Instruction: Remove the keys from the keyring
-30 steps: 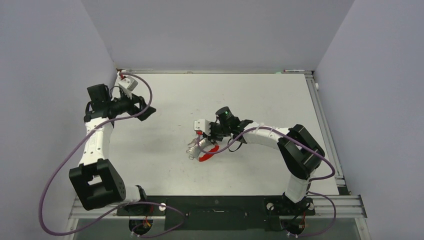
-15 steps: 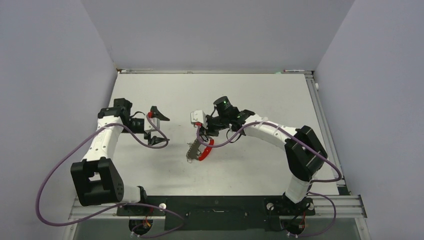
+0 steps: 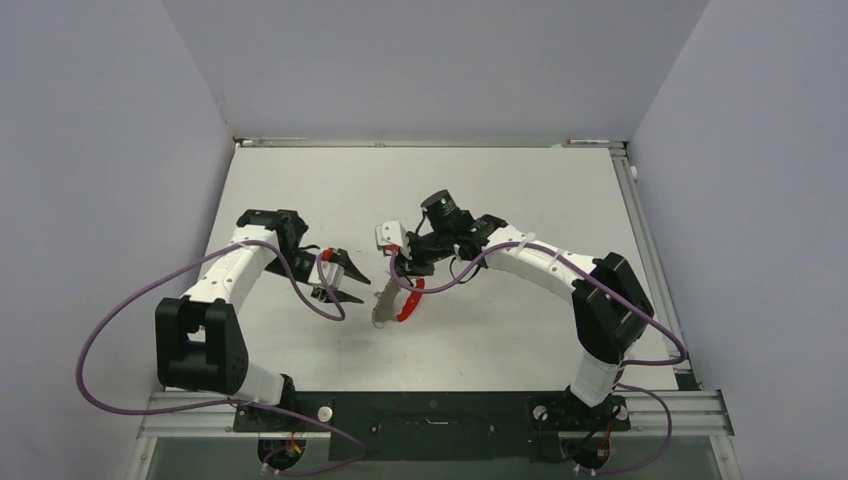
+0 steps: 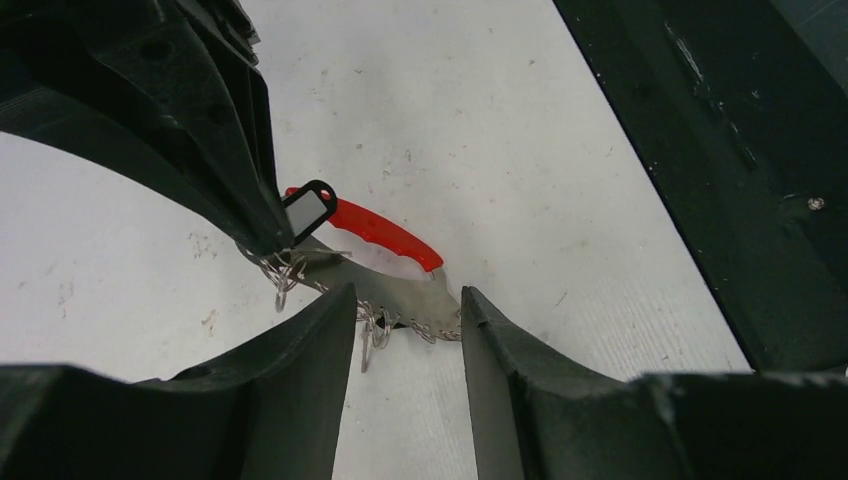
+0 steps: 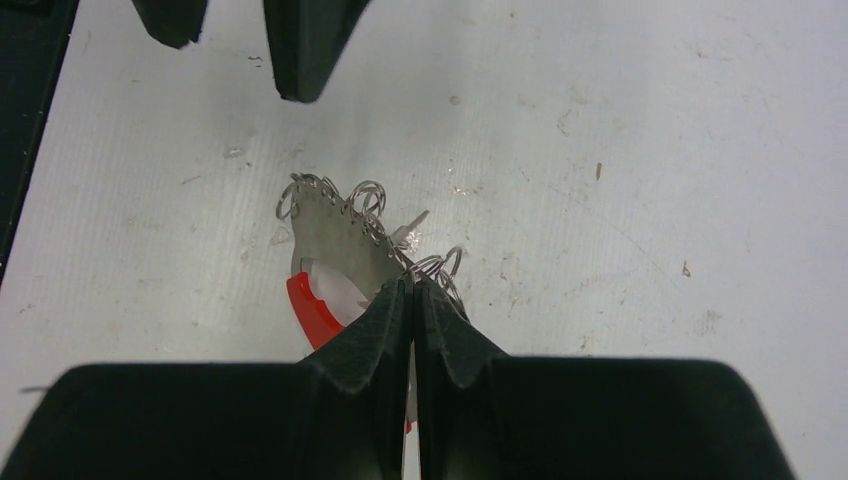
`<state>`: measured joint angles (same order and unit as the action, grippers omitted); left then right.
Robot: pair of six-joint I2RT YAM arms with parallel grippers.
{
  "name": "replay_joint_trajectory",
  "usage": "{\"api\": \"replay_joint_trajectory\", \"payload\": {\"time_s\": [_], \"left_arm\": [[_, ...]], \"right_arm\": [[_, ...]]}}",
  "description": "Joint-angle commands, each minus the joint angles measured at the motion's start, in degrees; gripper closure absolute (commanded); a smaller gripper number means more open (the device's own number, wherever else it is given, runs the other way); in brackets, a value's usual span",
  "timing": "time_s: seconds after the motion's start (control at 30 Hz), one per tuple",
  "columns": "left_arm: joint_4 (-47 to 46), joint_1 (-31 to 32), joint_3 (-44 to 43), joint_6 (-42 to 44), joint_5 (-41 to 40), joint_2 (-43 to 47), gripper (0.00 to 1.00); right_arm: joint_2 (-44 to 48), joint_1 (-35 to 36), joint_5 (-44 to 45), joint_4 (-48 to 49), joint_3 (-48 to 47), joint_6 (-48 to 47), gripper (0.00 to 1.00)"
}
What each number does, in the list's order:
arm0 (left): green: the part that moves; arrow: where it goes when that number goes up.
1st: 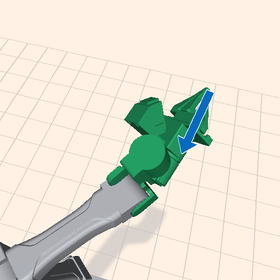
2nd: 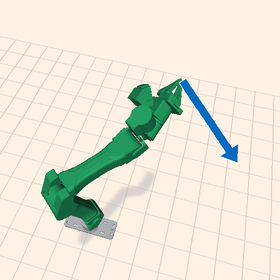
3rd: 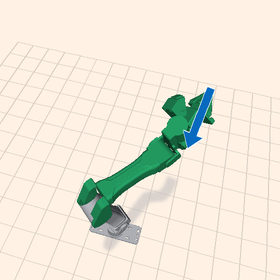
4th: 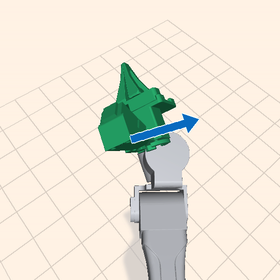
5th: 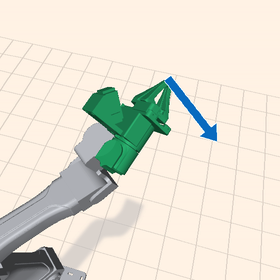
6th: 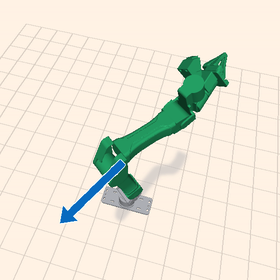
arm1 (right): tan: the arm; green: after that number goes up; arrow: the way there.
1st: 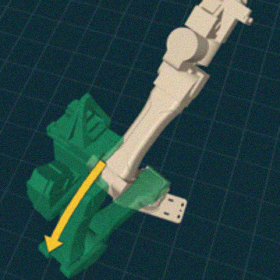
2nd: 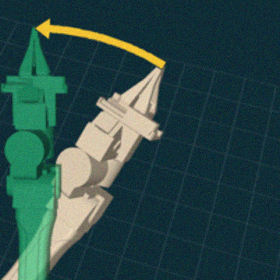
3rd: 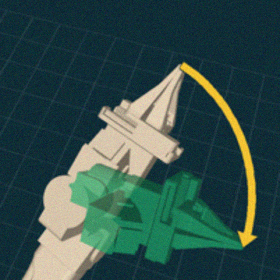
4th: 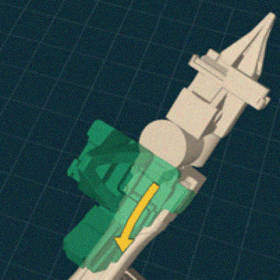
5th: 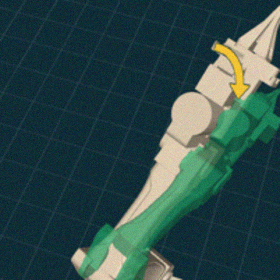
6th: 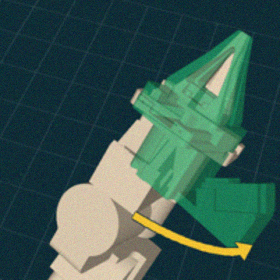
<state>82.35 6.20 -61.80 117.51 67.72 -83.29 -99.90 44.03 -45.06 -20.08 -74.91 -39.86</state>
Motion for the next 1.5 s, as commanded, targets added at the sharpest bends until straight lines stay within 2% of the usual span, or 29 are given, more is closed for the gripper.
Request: {"api": "replay_joint_trajectory", "payload": {"time_s": [0.0,0.1,0.3,0.5,1.1,1.47], "left_arm": [[-2.7,2.2,-3.7,10.0,-0.7,-1.5,0.61],[-6.7,3.3,-5.0,5.3,-1.8,-2.9,0.61],[-11.9,4.2,-4.4,3.5,-5.0,-4.1,0.63],[-25.7,5.9,-1.8,-6.2,-7.8,-3.3,0.67],[-25.8,10.5,1.3,-6.4,-8.7,-2.6,0.72],[-30.7,11.9,2.6,-12.9,-9.4,-1.9,0.91]], "right_arm": [[1.9,1.9,-3.2,-1.1,-3.0,-0.7,0.95],[1.5,2.4,-3.1,-1.6,-3.5,-0.8,0.95],[0.9,2.5,-3.2,-2.1,-4.7,-0.6,0.95],[1.3,2.6,-3.5,-2.0,-4.3,-0.5,0.95],[3.0,2.4,-3.0,-0.9,-1.9,-0.4,0.95],[3.8,1.9,-3.2,-0.7,-1.3,-0.4,0.95]]}}
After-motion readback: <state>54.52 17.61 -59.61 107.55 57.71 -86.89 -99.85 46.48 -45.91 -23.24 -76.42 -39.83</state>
